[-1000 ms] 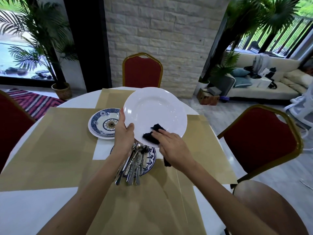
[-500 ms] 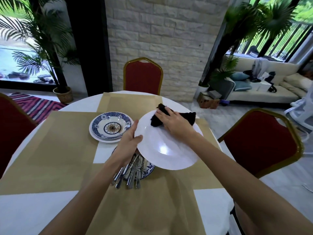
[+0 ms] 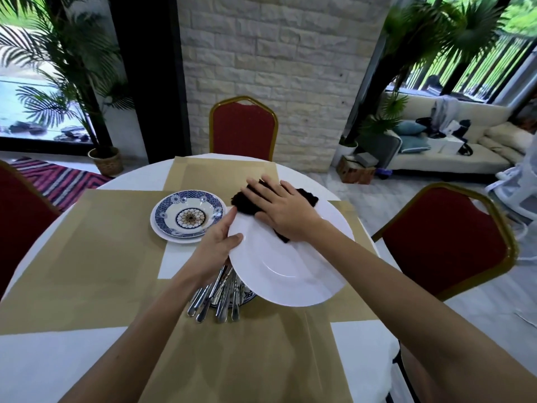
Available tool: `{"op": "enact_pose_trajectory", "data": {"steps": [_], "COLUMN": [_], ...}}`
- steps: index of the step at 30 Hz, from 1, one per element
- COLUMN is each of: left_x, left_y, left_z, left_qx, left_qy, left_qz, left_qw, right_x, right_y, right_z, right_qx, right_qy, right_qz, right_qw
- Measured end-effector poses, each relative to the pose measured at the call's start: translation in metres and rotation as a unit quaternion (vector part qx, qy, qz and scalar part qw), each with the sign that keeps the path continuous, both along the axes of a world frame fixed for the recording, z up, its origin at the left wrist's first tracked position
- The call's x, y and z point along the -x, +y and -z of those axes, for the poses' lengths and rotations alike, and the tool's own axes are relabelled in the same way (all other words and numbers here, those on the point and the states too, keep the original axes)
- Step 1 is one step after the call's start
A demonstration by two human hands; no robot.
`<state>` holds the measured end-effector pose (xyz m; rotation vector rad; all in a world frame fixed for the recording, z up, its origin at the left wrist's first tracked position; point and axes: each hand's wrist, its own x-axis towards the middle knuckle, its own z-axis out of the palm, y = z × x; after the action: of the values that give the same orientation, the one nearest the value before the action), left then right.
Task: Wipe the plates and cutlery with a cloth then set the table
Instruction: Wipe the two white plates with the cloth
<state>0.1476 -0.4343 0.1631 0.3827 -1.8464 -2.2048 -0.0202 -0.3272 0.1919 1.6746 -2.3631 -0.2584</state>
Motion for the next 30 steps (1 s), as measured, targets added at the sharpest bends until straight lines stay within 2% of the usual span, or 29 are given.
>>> {"op": "enact_pose_trajectory", "data": {"steps": [4, 10, 14, 17, 22, 24, 27, 30], "left_x": [0.003, 0.004, 0.008, 0.012, 0.003, 0.003, 0.004, 0.006], "left_y": [0.000, -0.004, 0.000, -0.003, 0.000, 0.002, 0.004, 0.012], "left_z": [0.001, 0.001, 0.005, 0.017, 0.014, 0.012, 0.013, 0.012], "left_qx": [-0.035, -0.009, -0.010, -0.013, -0.028, -0.034, -0.051, -0.057], "left_qy": [0.013, 0.036, 0.025, 0.021, 0.019, 0.026, 0.023, 0.010], "left_qz": [-0.049, -0.114, -0.138, -0.137, -0.166, -0.158, -0.138, -0.081], "left_qw": [0.998, 0.993, 0.990, 0.990, 0.986, 0.987, 0.989, 0.995], "right_x": [0.014, 0.002, -0.045, -0.078, -0.090, -0.073, -0.043, -0.033], "right_y": [0.008, 0.037, 0.041, 0.039, 0.067, 0.076, 0.075, 0.055], "right_z": [-0.007, 0.021, 0.045, 0.047, 0.030, 0.029, 0.030, 0.027], "right_qx": [0.039, 0.094, 0.104, 0.071, 0.050, 0.028, 0.006, 0.047], "right_qy": [-0.032, -0.050, -0.163, -0.247, -0.281, -0.252, -0.162, -0.149], "right_qz": [0.099, 0.246, 0.322, 0.299, 0.159, 0.171, 0.238, 0.225], "right_qw": [0.994, 0.963, 0.927, 0.919, 0.945, 0.952, 0.958, 0.962]}}
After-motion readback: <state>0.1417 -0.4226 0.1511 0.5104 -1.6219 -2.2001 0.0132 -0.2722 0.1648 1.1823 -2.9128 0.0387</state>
